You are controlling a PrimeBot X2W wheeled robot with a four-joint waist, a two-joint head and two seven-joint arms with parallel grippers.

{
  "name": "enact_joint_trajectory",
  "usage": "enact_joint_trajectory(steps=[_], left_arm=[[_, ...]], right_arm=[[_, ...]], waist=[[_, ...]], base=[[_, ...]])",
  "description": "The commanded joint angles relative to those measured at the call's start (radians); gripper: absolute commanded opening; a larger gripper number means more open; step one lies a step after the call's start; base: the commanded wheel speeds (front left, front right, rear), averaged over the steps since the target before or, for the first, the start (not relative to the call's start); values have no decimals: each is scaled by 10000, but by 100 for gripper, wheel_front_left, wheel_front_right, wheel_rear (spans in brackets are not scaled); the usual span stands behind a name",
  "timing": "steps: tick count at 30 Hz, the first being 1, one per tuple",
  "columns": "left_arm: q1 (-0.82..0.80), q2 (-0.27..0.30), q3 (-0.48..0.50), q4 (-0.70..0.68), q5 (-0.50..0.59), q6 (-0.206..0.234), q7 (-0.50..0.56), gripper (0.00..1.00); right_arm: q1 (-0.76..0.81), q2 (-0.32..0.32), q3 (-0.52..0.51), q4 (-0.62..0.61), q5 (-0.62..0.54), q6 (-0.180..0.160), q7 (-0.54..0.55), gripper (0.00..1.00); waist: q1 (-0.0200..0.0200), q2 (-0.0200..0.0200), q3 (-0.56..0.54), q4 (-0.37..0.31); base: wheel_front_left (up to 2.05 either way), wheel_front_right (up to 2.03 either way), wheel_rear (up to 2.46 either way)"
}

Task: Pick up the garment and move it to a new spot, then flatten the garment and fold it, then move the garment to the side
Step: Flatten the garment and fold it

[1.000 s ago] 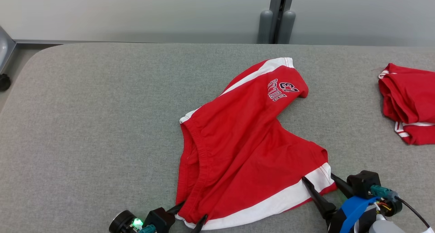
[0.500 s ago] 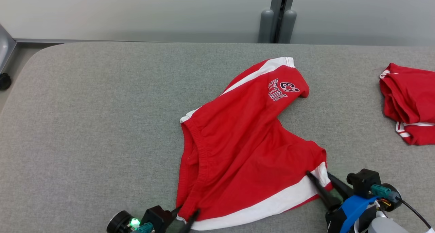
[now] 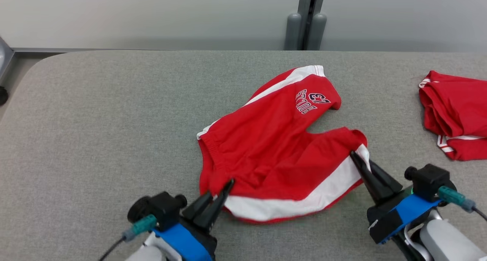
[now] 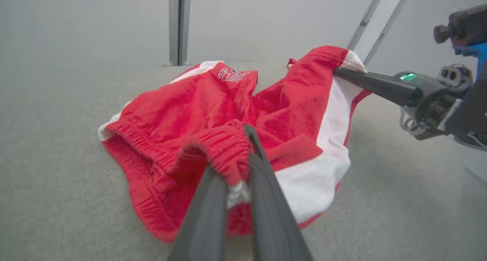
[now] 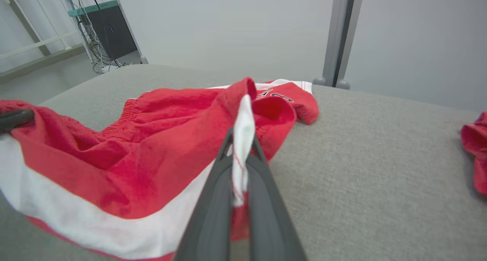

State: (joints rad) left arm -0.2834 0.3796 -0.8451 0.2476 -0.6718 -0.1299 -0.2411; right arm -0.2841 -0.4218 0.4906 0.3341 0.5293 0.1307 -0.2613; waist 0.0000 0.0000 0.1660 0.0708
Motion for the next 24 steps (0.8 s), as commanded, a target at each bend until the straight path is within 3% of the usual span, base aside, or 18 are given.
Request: enact_joint_trajectory(steps=[1,6,11,19,24], left_arm=[[-428,105,261,-241,-43,13,-94,0],[-1649,97,1251,-720,-218,123,-161,0],[-3648,-8,2067,-386,-253,125,-168,0],[-8029,-295,2751,1048,-428,-3,152,0],[-10568,-705,2581,2181,-526,-27,80,0]], right_arm=[[-222,-81,-192,-180,35,2,-47,0],[-1292,95,-744,-426,488,2,47,0],[-3335,480,-1198,19,713,2,408,0],[-7758,1431,-1618,1793,1204,2,952,0],[-10118,1663,-2094,3026,1467,2,802,0]], waist=[[0,0,47,-20],[0,0,394,-181],[0,0,1121,-418],[0,0,2515,-787],[0,0,3014,-925]], base=[[0,0,0],[0,0,0],[0,0,0],[0,0,0],[0,0,0]])
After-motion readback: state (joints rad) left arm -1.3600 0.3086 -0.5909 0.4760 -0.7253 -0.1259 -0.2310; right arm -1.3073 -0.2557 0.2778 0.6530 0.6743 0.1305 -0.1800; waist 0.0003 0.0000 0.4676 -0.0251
